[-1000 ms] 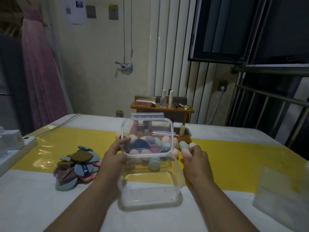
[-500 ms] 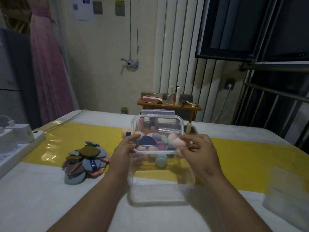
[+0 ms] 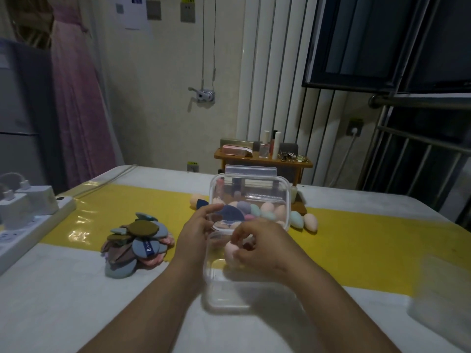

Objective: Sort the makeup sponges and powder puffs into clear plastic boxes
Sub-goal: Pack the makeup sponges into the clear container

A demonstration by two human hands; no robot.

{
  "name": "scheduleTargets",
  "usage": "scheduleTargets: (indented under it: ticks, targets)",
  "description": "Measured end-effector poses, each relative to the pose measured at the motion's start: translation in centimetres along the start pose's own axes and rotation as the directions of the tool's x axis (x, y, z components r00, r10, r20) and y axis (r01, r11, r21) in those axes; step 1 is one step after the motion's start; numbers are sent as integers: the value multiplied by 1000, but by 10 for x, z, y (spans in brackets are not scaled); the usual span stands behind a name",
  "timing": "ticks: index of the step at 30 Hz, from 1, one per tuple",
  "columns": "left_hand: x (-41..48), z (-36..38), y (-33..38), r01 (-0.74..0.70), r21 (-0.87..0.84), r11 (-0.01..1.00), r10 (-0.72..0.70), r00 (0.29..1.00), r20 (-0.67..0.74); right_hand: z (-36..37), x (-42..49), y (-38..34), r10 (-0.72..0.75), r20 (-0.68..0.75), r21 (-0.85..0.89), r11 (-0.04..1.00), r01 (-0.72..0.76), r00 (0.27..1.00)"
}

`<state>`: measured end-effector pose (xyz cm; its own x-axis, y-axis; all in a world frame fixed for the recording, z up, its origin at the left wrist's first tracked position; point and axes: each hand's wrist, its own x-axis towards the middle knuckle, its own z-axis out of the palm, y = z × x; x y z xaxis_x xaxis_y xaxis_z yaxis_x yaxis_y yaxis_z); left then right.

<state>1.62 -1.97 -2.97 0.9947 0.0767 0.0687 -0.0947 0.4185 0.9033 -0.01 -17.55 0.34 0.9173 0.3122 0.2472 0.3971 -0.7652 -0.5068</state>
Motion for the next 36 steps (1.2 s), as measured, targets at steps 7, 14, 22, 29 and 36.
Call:
scheduleTargets:
  ticks: [7,14,22,29,36]
  targets:
    - [1,3,0,15,-23,1000,-15,1000,-1,10,4,1,-2,38,-86,996,6,999]
    - [1,8,3,33,-139,990,-31,999,10,11,2,-3,-95,81,-67,993,101,992]
    - [1,5,1,13,-81,997,-13,1000,0,8,0,-1,-38,69,-15,999,39,997]
    - [1,4,0,7,-98,995,-8,1000,-2,12,2,0,-48,156,-60,996,58,987]
    - [3,2,-3,-10,-55,998,11,1000,11,12,1,0,-35,155,-29,999,40,987]
